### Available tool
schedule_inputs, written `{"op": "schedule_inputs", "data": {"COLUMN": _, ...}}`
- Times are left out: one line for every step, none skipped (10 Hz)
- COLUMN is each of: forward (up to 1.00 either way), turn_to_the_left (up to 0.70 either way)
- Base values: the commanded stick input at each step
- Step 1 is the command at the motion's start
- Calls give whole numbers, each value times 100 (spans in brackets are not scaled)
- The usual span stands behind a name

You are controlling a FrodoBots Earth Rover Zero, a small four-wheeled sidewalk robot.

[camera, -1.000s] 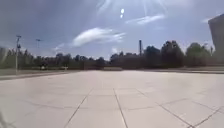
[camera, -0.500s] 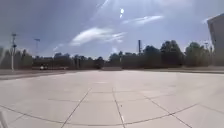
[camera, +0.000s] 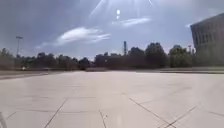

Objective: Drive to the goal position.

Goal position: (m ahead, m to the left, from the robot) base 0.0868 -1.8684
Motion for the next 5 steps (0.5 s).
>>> {"op": "schedule_inputs", "data": {"forward": 70, "turn_to_the_left": -4}}
{"op": "schedule_inputs", "data": {"forward": 70, "turn_to_the_left": -4}}
{"op": "schedule_inputs", "data": {"forward": 70, "turn_to_the_left": 3}}
{"op": "schedule_inputs", "data": {"forward": 70, "turn_to_the_left": 31}}
{"op": "schedule_inputs", "data": {"forward": 70, "turn_to_the_left": 31}}
